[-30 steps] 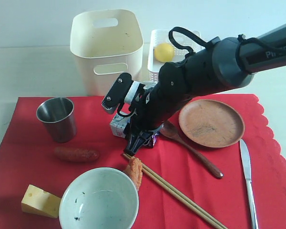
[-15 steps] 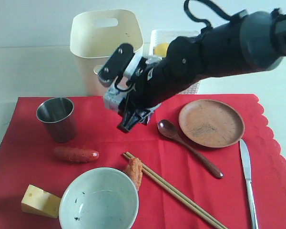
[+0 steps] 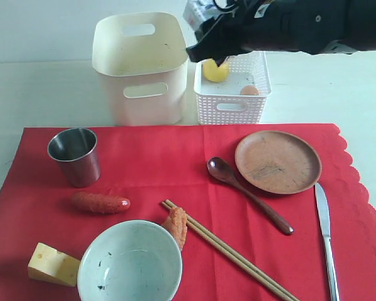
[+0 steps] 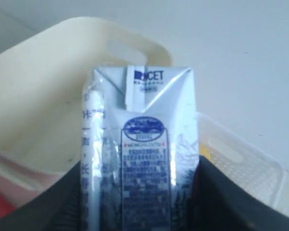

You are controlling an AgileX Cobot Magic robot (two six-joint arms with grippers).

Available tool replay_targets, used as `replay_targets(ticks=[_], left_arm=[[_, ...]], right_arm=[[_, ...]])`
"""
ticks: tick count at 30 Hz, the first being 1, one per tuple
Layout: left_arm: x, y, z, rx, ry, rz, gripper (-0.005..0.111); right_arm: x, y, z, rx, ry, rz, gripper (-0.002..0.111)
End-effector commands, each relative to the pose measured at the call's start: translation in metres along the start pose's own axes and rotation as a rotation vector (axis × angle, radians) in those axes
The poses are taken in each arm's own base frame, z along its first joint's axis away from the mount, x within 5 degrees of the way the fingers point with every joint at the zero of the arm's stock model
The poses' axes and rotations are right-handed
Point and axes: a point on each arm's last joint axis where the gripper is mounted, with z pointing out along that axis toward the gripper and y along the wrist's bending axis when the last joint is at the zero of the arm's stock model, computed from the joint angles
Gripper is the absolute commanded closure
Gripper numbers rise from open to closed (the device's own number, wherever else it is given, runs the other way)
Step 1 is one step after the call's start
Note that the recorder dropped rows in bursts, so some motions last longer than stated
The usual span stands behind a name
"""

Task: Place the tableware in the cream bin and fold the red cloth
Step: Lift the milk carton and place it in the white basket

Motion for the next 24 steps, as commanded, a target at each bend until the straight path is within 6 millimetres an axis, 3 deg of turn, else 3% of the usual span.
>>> replay_targets(ticks=[1, 4, 11, 17, 24], left_arm=[[-0.001, 0.0, -0.001, -0.003, -0.014, -0.002, 0.107], [-0.001, 0.0, -0.001, -0.003, -0.014, -0.002, 0.107], [-0.001, 0.0, -0.001, -0.003, -0.014, -0.002, 0.107], [-0.001, 0.0, -0.001, -0.003, -0.014, -0.002, 0.107], [-0.001, 0.0, -0.001, -0.003, -0.014, -0.002, 0.107]], right_arm=[[0.006, -0.034, 0.013, 0.125, -0.098, 0.093, 0.108], [0.023, -0.043, 0.028, 0.161, -0.088, 0.114, 0.108], [0.062, -0.041, 0.062, 0.197, -0.084, 0.102, 0.108], [0.073, -0.041, 0.07, 0.215, -0.1, 0.097, 0.108], [0.072, -0.041, 0.07, 0.217, -0.11, 0.096, 0.108]])
